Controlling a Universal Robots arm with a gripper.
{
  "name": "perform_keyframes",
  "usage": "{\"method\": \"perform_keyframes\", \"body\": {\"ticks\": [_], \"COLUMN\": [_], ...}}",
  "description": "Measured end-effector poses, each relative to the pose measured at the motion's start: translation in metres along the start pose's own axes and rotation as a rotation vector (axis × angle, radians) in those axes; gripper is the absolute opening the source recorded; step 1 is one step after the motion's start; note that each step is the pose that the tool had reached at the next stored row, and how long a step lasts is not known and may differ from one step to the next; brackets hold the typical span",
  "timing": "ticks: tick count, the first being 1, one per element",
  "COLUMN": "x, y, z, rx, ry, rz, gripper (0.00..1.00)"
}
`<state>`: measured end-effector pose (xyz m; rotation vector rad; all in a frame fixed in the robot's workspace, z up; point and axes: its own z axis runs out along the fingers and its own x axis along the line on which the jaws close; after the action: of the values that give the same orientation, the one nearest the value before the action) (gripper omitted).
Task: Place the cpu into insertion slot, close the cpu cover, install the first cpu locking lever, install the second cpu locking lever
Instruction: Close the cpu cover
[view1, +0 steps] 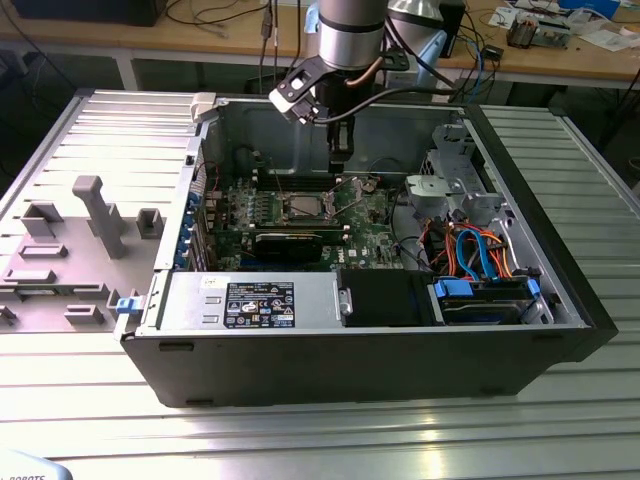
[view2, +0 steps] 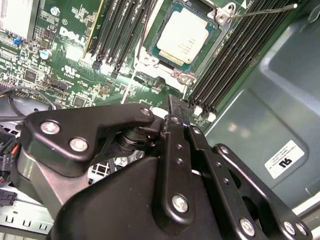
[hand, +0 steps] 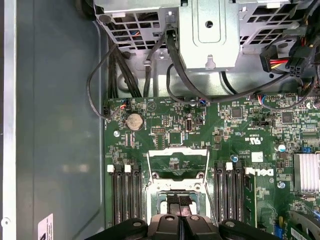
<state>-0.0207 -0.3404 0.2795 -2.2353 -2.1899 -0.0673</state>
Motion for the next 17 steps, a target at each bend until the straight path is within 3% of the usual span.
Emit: {"method": "perform_keyframes", "body": {"ticks": [17], "x": [0.0002], "y": [0.0095], "z": [0.0002], "rx": [0.0], "ry": [0.0], "rz": [0.0], "gripper": [0.11]}}
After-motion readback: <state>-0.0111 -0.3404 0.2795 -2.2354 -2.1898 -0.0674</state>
